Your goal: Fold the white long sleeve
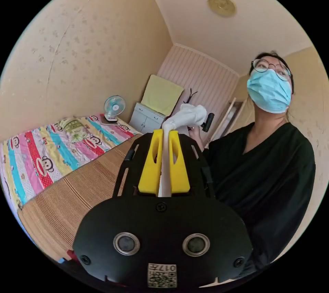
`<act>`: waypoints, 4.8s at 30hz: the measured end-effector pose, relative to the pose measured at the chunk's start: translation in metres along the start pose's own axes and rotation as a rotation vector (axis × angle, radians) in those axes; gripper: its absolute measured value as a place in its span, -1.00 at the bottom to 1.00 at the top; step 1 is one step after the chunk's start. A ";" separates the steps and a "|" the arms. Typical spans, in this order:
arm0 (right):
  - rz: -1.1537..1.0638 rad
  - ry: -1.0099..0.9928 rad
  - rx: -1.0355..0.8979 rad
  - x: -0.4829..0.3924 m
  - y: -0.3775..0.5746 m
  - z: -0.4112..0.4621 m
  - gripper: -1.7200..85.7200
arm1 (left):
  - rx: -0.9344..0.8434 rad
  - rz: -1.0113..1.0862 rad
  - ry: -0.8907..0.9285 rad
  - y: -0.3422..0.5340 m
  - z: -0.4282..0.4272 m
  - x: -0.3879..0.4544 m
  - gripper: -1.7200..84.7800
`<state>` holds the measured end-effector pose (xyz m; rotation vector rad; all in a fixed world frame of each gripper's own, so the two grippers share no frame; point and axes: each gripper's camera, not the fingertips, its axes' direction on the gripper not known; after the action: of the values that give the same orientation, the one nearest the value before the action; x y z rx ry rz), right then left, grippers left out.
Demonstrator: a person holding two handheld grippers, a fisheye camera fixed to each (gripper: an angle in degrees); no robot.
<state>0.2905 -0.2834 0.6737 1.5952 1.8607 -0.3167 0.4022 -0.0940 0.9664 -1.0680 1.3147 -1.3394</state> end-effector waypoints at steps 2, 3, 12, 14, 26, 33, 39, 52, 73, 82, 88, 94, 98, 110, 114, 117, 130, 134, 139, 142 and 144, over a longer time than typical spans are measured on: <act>-0.021 0.032 -0.225 0.031 0.035 0.110 -0.90 | 0.027 -0.186 -0.109 0.006 0.009 -0.095 -0.84; -0.067 0.072 -0.366 0.048 0.072 0.189 -0.89 | 0.078 -0.331 -0.183 0.016 0.012 -0.165 -0.82; -0.065 0.057 -1.012 0.158 0.422 0.395 -0.83 | -0.027 -0.819 -0.467 0.143 0.070 -0.438 -0.75; -0.088 0.041 -1.069 0.168 0.472 0.361 -0.82 | -0.158 -0.801 -0.467 0.171 0.097 -0.426 -0.75; -0.032 0.257 -1.115 0.348 0.572 0.176 -0.80 | -0.447 -0.762 -0.575 0.220 0.122 -0.376 -0.73; -0.072 0.341 -1.221 0.437 0.619 0.142 -0.86 | -0.421 -0.773 -0.580 0.198 0.034 -0.398 -0.90; -0.103 0.131 -1.363 0.423 0.643 0.029 -0.89 | -0.414 -0.849 -0.671 0.169 -0.105 -0.423 -0.92; 0.066 0.112 -1.429 0.519 0.644 -0.083 -0.90 | 0.384 -1.639 -0.346 0.225 -0.352 -0.382 -0.67; -0.093 0.102 -1.179 0.512 0.516 -0.153 -0.94 | 0.562 -1.343 -0.358 0.103 -0.422 -0.314 -0.88; -0.227 -0.330 -1.053 0.368 0.553 -0.059 -0.94 | 0.213 -0.674 -0.774 -0.034 -0.446 -0.276 -0.88; -0.169 -0.253 -1.098 0.296 0.575 -0.025 -0.95 | 0.110 -0.510 -0.984 -0.030 -0.437 -0.298 -0.88; 0.073 -0.397 -1.137 0.358 0.514 -0.039 -0.95 | 0.184 -0.269 -0.723 -0.071 -0.336 -0.265 -0.88; 0.191 -0.248 -1.028 0.468 0.459 -0.081 -0.94 | 0.019 -0.203 -0.498 -0.100 -0.176 -0.261 -0.87; 0.407 -0.214 -0.887 0.661 0.367 -0.064 -0.76 | -0.378 -0.431 -0.537 0.012 0.010 -0.245 -0.79; 0.426 -0.236 -0.873 0.673 0.343 0.016 -0.73 | -0.215 -0.614 -0.730 0.021 -0.076 -0.279 -0.76; 0.510 -0.266 -0.916 0.685 0.350 0.077 -0.76 | -0.151 -0.724 -0.866 0.033 -0.114 -0.310 -0.75; 0.531 -0.069 -0.853 0.624 0.212 0.096 -0.86 | -0.127 -0.771 -0.867 0.068 -0.124 -0.342 -0.86; 0.547 0.021 -1.142 0.653 0.289 0.145 -0.79 | -0.087 -0.824 -0.852 0.066 -0.143 -0.349 -0.81; 0.498 -0.040 -0.967 0.650 0.267 0.109 -0.75 | 0.009 -0.774 -0.819 0.029 -0.180 -0.382 -0.74; 0.422 -0.052 -0.908 0.643 0.264 0.117 -0.74 | -0.139 -0.836 -0.752 0.018 -0.160 -0.431 -0.72; 0.323 -0.050 -0.900 0.638 0.273 0.143 -0.75 | -0.260 -0.865 -0.781 0.017 -0.143 -0.454 -0.77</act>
<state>0.5692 0.1998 0.2359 1.1773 1.3510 0.5512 0.3416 0.3780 0.9569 -2.2121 0.4222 -1.1039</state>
